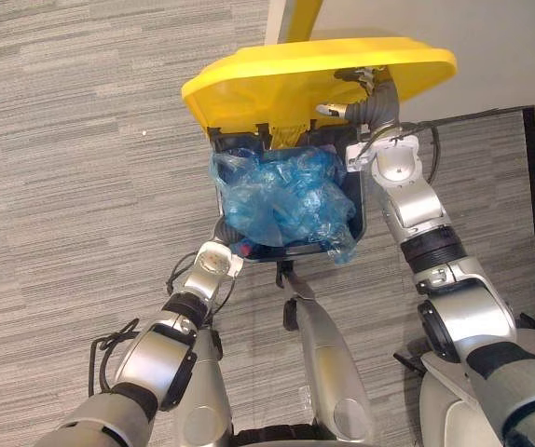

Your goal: Gather rubbish on tea table into small bin, then transfer packed bag to large trash can.

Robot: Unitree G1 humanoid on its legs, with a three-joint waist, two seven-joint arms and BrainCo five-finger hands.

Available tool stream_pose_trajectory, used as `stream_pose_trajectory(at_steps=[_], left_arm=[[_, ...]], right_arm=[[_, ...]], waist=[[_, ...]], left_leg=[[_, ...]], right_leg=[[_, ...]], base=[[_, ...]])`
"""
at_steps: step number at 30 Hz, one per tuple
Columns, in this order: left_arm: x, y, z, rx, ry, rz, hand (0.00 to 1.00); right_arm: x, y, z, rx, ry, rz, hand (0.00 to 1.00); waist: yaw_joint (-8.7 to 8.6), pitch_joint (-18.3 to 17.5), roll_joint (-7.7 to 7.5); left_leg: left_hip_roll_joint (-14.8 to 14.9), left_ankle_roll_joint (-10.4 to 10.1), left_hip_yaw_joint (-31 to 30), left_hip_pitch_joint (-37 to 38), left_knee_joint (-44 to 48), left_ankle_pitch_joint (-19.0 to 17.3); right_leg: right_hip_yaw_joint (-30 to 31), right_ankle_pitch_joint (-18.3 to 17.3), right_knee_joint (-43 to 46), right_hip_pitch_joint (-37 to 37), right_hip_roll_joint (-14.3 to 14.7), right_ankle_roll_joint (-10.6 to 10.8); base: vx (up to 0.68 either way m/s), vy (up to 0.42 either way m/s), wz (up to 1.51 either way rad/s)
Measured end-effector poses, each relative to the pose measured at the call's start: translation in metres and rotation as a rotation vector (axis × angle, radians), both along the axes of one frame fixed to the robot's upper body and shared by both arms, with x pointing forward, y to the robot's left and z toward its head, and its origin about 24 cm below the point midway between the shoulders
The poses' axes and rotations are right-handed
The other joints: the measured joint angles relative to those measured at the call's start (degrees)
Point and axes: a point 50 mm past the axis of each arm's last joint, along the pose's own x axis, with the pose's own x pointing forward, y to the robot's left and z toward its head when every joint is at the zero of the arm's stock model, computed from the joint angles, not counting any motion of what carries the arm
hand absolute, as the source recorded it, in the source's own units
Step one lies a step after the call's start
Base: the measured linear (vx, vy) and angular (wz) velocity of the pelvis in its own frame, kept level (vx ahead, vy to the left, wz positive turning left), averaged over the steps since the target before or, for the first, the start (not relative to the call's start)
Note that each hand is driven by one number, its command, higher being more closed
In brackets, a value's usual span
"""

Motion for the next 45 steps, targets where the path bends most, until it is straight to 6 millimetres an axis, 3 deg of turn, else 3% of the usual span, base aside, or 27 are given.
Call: stream_pose_trajectory(at_steps=[7, 11, 15, 18, 24, 26, 30, 32, 34, 35, 36, 37, 38, 40, 41, 42, 43, 44, 45], left_arm=[[-0.003, -0.009, -0.006, -0.012, 0.025, -0.002, 0.0], [-0.012, -0.005, -0.015, -0.069, 0.025, 0.038, 0.0], [-0.031, 0.003, -0.028, -0.163, 0.005, 0.076, 0.0], [-0.046, 0.012, -0.039, -0.198, 0.017, 0.103, 0.0], [-0.123, 0.036, -0.102, -0.301, 0.193, 0.242, 0.0], [-0.146, 0.047, -0.119, -0.304, 0.263, 0.289, 0.0], [-0.179, 0.066, -0.148, -0.286, 0.409, 0.378, 0.0], [-0.204, 0.076, -0.168, -0.266, 0.533, 0.45, 0.0], [-0.21, 0.08, -0.172, -0.278, 0.556, 0.47, 0.0], [-0.211, 0.083, -0.172, -0.276, 0.56, 0.479, 0.0], [-0.217, 0.084, -0.176, -0.28, 0.584, 0.493, 0.0], [-0.223, 0.083, -0.179, -0.294, 0.602, 0.513, 0.0], [-0.227, 0.088, -0.18, -0.291, 0.611, 0.532, 0.0], [-0.23, 0.091, -0.181, -0.295, 0.621, 0.549, 0.0], [-0.235, 0.092, -0.182, -0.303, 0.631, 0.559, 0.0], [-0.235, 0.09, -0.183, -0.316, 0.639, 0.567, 0.0], [-0.237, 0.086, -0.185, -0.334, 0.653, 0.579, 0.0], [-0.236, 0.078, -0.187, -0.365, 0.663, 0.581, 0.0], [-0.237, 0.073, -0.189, -0.38, 0.671, 0.582, 0.0]], right_arm=[[-0.001, 0.01, -0.005, -0.033, 0.013, 0.037, 0.0], [-0.001, 0.003, -0.027, -0.037, 0.068, 0.02, 0.0], [-0.007, -0.017, -0.081, -0.06, 0.206, -0.038, 0.0], [-0.013, -0.024, -0.108, -0.086, 0.28, -0.056, 0.0], [-0.05, -0.038, -0.201, -0.108, 0.558, -0.1, 0.0], [-0.063, -0.037, -0.222, -0.115, 0.622, -0.095, 0.0], [-0.084, -0.032, -0.255, -0.123, 0.735, -0.075, 0.0], [-0.099, -0.029, -0.281, -0.128, 0.84, -0.065, 0.0], [-0.119, -0.033, -0.305, -0.145, 0.935, -0.072, 0.0], [-0.131, -0.036, -0.317, -0.144, 0.99, -0.075, 0.0], [-0.144, -0.04, -0.33, -0.152, 1.047, -0.081, 0.0], [-0.154, -0.041, -0.339, -0.163, 1.089, -0.085, 0.0], [-0.169, -0.043, -0.353, -0.146, 1.158, -0.106, 0.0], [-0.2, -0.047, -0.375, -0.071, 1.278, -0.159, 0.0], [-0.217, -0.049, -0.384, -0.02, 1.335, -0.191, 0.0], [-0.229, -0.052, -0.39, 0.001, 1.37, -0.217, 0.0], [-0.234, -0.055, -0.393, 0.015, 1.392, -0.239, 0.0], [-0.241, -0.065, -0.396, 0.034, 1.419, -0.288, 0.0], [-0.244, -0.07, -0.398, 0.042, 1.43, -0.317, 0.0]], waist=[[0.47, 0.0, 0.01], [0.84, -0.1, 0.14], [1.84, -0.3, 0.41], [2.85, -0.6, 0.82], [3.82, -5.7, 4.27], [3.89, -7.6, 4.83], [4.6, -8.6, 4.61], [4.82, -8.9, 4.16], [4.84, -9.2, 3.84], [4.69, -9.6, 3.43], [4.37, -10.4, 4.11], [4.3, -11.2, 4.3], [3.71, -11.9, 3.5], [3.5, -13.3, 2.6], [3.68, -15.1, 1.52], [3.69, -16.0, 0.39], [3.71, -17.0, 0.81], [3.69, -18.1, 2.37], [3.61, -18.9, 3.26]], left_leg=[[-0.2, -0.1, -0.1, 1.0, 0.2, 0.1], [-0.6, 0.1, -0.4, 3.3, -0.2, 0.3], [-2.0, 0.7, -1.5, 6.4, -2.5, 1.4], [-2.3, 0.7, -1.5, 8.2, -3.2, 1.6], [-3.3, 1.6, -1.5, 15.3, -6.4, 2.0], [-3.5, 1.8, -1.4, 17.1, -6.7, 1.9], [-4.6, 2.5, -0.2, 20.6, -6.8, 1.8], [-5.9, 3.0, 1.1, 22.5, -6.7, 2.0], [-6.8, 3.4, 1.5, 22.8, -5.7, 1.9], [-7.3, 3.6, 1.6, 22.7, -5.1, 1.9], [-5.8, 4.4, 2.0, 22.6, -5.9, 2.4], [-5.0, 4.3, 3.5, 22.3, -7.1, 3.5], [-4.9, 4.2, 3.7, 22.3, -8.6, 4.9], [-4.0, 3.1, 4.0, 23.0, -10.4, 5.8], [-3.8, 2.7, 4.3, 23.0, -11.0, 6.1], [-3.9, 2.3, 4.8, 23.0, -11.9, 6.3], [-3.9, 1.9, 5.2, 23.0, -13.4, 7.1], [-2.7, 2.2, 5.6, 23.0, -15.7, 8.7], [-2.2, 2.7, 5.5, 23.2, -17.3, 9.7]], right_leg=[[0.0, 0.0, 0.9, 0.7, -0.2, 0.0], [-0.3, -0.2, 0.9, 3.2, -0.4, 0.0], [-0.9, -0.7, 0.8, 6.0, -1.7, 0.5], [-0.9, -0.8, 0.5, 7.6, -1.9, 0.5], [-1.2, -2.1, 0.0, 13.8, -2.7, 1.8], [-1.1, -2.5, 0.0, 15.4, -2.9, 2.2], [0.2, -2.9, 1.4, 17.6, -3.8, 2.8], [1.1, -3.2, 2.0, 18.3, -4.9, 3.8], [1.8, -3.0, 2.4, 18.7, -5.7, 4.4], [2.3, -3.8, 2.0, 18.8, -6.0, 5.8], [1.3, -6.5, 1.6, 18.9, -5.7, 8.4], [1.2, -9.7, 5.9, 16.8, -5.8, 7.3], [1.5, -12.8, 19.6, 13.3, -6.4, 3.8], [1.7, -17.7, 32.7, 14.7, -6.8, 3.6], [2.4, -22.3, 33.4, 18.0, -7.0, 5.2], [2.5, -25.5, 27.4, 20.6, -6.3, 6.9], [2.0, -27.1, 22.4, 22.2, -5.4, 5.4], [1.2, -25.5, 17.1, 23.1, -3.5, 2.5], [1.0, -24.5, 14.5, 23.5, -2.4, 2.6]], base=[[0.0, 0.0, 0.0], [0.0, 0.01, 0.05], [0.0, 0.014, 0.17], [0.02, 0.008, 0.03], [0.06, 0.029, 0.03], [0.04, 0.046, -0.01], [-0.02, 0.039, -0.14], [-0.14, 0.032, -0.22], [-0.15, 0.03, -0.05], [-0.16, 0.033, -0.13], [-0.2, 0.002, -0.27], [-0.18, -0.029, -0.31], [-0.13, -0.063, -0.24], [-0.05, -0.128, -0.14], [-0.02, -0.224, -0.25], [0.0, -0.2, -0.27], [0.01, -0.178, -0.39], [0.02, -0.087, -0.32], [0.02, -0.066, -0.27]])
